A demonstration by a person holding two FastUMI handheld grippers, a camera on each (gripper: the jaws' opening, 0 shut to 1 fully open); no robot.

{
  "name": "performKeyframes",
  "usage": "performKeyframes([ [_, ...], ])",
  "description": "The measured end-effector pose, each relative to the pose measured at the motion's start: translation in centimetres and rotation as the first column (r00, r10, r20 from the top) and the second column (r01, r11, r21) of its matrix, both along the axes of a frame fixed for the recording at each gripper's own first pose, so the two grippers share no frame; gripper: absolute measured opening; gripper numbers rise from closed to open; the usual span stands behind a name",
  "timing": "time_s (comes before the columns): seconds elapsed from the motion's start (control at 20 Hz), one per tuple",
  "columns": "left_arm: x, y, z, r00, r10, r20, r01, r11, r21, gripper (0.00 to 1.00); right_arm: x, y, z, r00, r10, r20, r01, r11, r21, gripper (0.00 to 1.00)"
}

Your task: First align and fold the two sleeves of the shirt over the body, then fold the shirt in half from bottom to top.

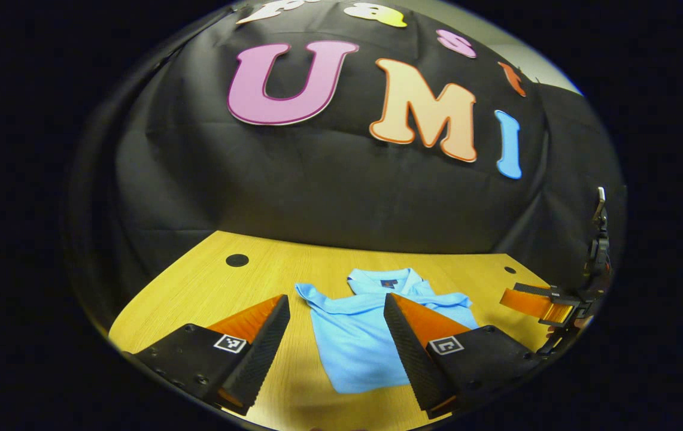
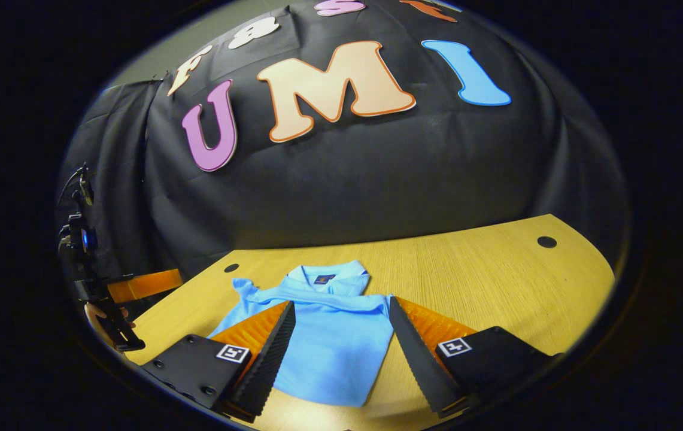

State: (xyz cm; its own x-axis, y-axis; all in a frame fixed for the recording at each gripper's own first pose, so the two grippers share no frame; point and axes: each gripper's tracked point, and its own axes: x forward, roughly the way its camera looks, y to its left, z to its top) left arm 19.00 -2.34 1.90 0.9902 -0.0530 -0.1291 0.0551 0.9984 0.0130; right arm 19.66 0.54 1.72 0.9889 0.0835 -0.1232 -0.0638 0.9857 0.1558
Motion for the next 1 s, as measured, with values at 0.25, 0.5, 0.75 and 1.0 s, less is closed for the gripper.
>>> performKeyframes([
  [0.25, -4.7, -2.7, -0.5, 0.998, -0.049, 0.047, 0.048, 0.999, 0.007, 0.94, -5.5, -0.5, 0.2, 0.999, -0.002, 0.054, 0.005, 0.998, -0.055, 0.98],
  [0.5, -7.6, -5.0, -2.9, 0.994, -0.1, 0.045, 0.099, 0.995, 0.025, 0.94, -9.1, -0.7, -0.8, 0.996, -0.007, 0.094, 0.014, 0.998, -0.069, 0.98],
  [0.75, -8.1, -5.8, -4.1, 0.995, -0.096, 0.04, 0.096, 0.995, 0.017, 0.94, -10.9, 0.1, -1.2, 0.993, 0.008, 0.118, -0.002, 0.999, -0.051, 0.98],
  [1.0, -8.2, -6.9, -4.1, 0.994, -0.1, 0.052, 0.099, 0.995, 0.027, 0.94, -12.0, -0.2, 0.6, 0.985, 0.005, 0.173, 0.005, 0.998, -0.055, 0.98],
])
